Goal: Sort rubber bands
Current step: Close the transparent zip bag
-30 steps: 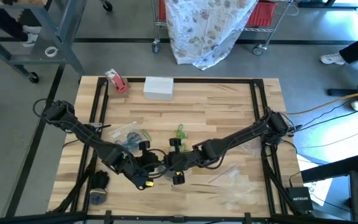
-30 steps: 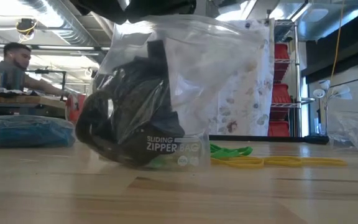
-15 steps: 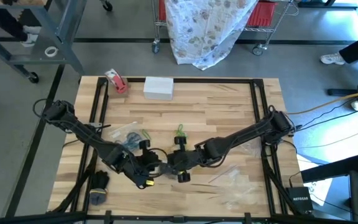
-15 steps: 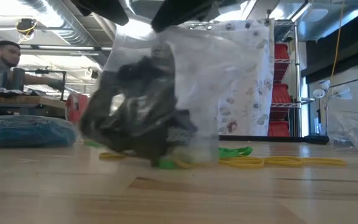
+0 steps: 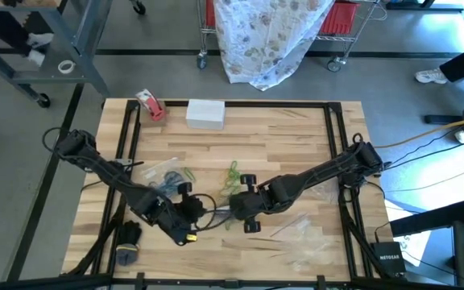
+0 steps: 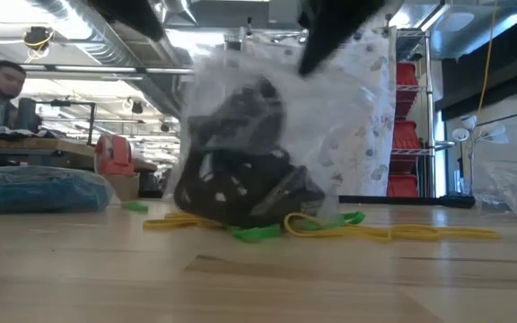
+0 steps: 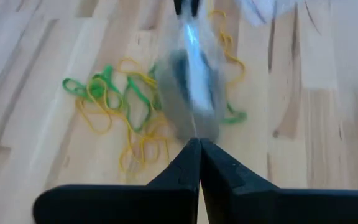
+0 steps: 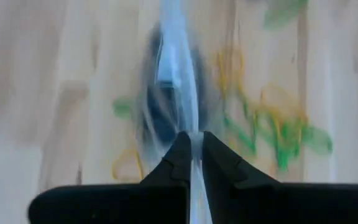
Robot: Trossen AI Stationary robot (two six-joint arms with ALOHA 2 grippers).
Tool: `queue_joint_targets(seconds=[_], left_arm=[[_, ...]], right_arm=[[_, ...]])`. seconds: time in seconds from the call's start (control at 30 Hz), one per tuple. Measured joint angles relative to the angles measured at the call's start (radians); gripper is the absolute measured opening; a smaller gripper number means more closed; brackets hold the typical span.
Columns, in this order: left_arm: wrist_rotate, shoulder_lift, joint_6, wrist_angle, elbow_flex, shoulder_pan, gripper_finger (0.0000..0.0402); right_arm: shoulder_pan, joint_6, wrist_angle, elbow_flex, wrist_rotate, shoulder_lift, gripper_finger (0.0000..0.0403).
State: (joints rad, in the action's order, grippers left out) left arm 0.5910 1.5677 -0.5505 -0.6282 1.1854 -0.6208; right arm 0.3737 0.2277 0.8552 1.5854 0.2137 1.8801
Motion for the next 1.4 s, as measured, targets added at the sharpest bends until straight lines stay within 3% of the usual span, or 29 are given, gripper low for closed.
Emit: queue_joint_targets(seconds=[0.23,0.47,0.67,0.97,1.4], left_arm=[[0.009,-0.013,-0.045,-0.050,0.000,-0.015,0.0001],[0.017,-0.013,-0.017,0.033,0.000,0.005,0.0007],[0.019,-0.005,-0.013,0.111,0.000,0.020,0.0061],[0.019,0.052,0.165,0.285,0.000,0.038,0.0160],[-0.003,0.064,0.301,0.370,0.000,0.098,0.0171]], right_arm=[[0.015,0.056,0.092,0.000,-0.023,0.000,0.0018],[0.019,0.048,0.022,0.000,-0.023,0.000,0.0020],[0.019,0.030,0.008,0.000,-0.021,0.000,0.0021],[0.019,0.029,0.005,0.001,-0.019,0.000,0.0021],[0.019,0.022,0.002,0.001,-0.020,0.000,0.0021]])
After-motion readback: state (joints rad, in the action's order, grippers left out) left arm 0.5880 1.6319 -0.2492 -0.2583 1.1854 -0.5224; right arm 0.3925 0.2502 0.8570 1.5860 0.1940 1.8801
